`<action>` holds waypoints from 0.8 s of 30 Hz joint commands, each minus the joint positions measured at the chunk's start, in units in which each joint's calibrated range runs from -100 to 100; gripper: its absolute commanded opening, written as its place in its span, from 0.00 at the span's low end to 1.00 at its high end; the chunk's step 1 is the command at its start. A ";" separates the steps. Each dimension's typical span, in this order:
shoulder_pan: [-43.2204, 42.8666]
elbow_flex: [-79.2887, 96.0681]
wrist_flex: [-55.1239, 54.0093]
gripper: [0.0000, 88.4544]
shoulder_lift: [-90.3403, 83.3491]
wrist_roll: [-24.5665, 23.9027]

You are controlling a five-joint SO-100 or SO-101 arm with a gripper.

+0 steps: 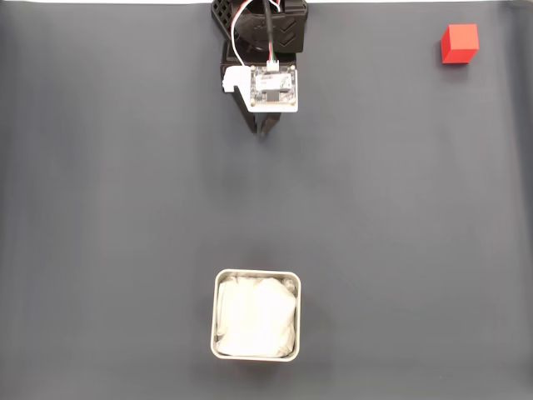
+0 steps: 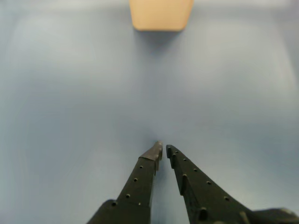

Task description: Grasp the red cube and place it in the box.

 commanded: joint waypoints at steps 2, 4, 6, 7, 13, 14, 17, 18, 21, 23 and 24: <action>-0.10 -13.91 -5.57 0.00 7.36 -0.93; -0.17 -20.94 -5.16 0.00 11.26 -1.27; -0.17 -26.87 -4.91 0.00 14.29 -1.37; -0.03 -29.42 -4.91 0.00 15.68 -1.37; 0.11 -43.02 -4.34 0.00 23.04 -1.22; 0.11 -45.48 -3.68 0.00 24.60 -1.22; 0.11 -52.05 -1.30 0.00 29.11 -1.27; 0.11 -53.69 -0.65 0.00 30.32 -1.27; 0.18 -57.53 1.73 0.00 33.44 -1.03; 0.25 -59.53 3.04 0.00 35.26 -0.88; 0.32 -60.45 3.70 0.00 36.04 -0.83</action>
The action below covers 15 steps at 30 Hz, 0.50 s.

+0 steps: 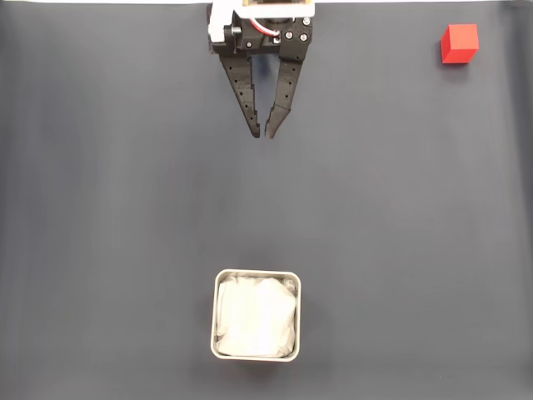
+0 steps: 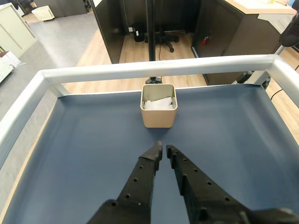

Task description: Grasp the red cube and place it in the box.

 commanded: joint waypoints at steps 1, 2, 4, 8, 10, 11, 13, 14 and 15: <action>0.32 -5.48 2.04 0.00 3.21 0.34; 0.39 -6.12 2.61 0.00 3.99 0.39; 0.61 -7.21 3.68 0.00 5.20 0.59; 0.96 -8.67 4.83 0.00 7.28 0.78; 1.18 -8.95 4.91 0.00 7.98 1.03; 1.32 -9.04 4.99 0.00 8.32 1.27; 1.60 -9.04 5.16 0.00 8.93 1.76; 1.74 -9.04 5.32 0.00 9.19 1.95; 1.89 -9.04 5.40 0.00 9.45 2.10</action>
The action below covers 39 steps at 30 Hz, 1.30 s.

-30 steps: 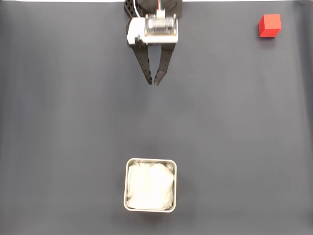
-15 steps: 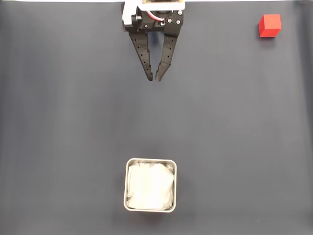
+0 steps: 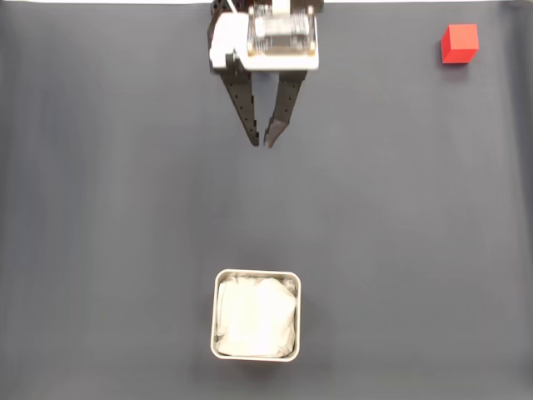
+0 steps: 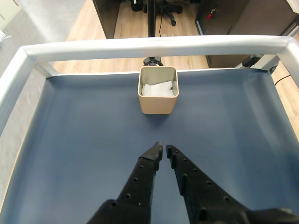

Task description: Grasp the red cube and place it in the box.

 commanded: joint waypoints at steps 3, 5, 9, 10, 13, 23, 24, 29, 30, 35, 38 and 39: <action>1.36 -2.53 0.63 0.00 1.03 1.17; 1.36 -2.62 0.63 0.00 1.46 1.22; 1.15 -3.35 0.72 0.00 2.33 0.93; 1.08 -3.72 0.72 0.00 2.50 0.68; 0.87 -4.63 0.88 0.00 3.28 0.49; -2.90 -4.90 0.47 0.00 3.97 1.03; -3.39 -4.90 0.47 0.00 4.06 1.07; -5.95 -4.54 0.47 0.00 4.06 1.32; -6.45 -4.54 0.47 0.00 4.06 1.37; -8.51 -3.81 0.47 0.00 3.80 1.95; -9.93 -2.99 0.47 0.00 3.28 2.34; -10.36 -2.80 0.47 0.00 3.19 2.49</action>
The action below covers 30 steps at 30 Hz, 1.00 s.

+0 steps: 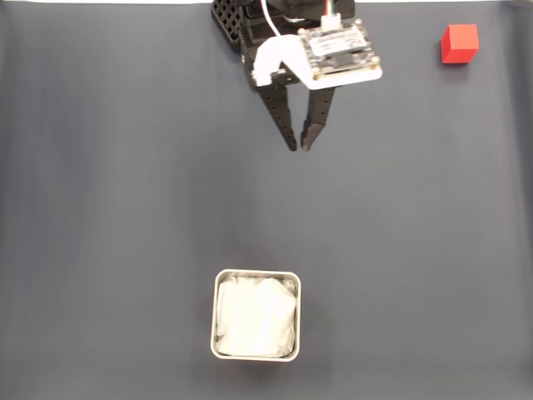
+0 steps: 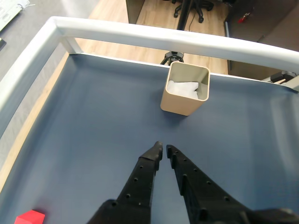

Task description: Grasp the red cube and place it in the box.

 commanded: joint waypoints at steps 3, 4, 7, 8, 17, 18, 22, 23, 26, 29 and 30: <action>-3.16 0.00 -0.25 0.00 -0.80 0.93; -3.73 0.00 -0.25 0.00 -0.80 0.93; -5.43 0.00 -0.41 0.00 -0.80 0.93; -6.00 0.00 -0.41 0.00 -0.80 0.93; -10.55 0.00 -0.66 0.00 -0.20 1.07; -11.19 0.00 -0.66 0.00 -0.20 1.07; -13.67 0.28 -0.66 0.00 -0.02 0.93; -14.24 0.37 -0.74 0.00 -0.02 0.93; -15.87 0.73 -1.23 0.00 -0.02 1.12; -17.58 0.82 -1.31 0.00 -0.02 1.22; -18.15 0.82 -1.31 0.00 -0.02 1.22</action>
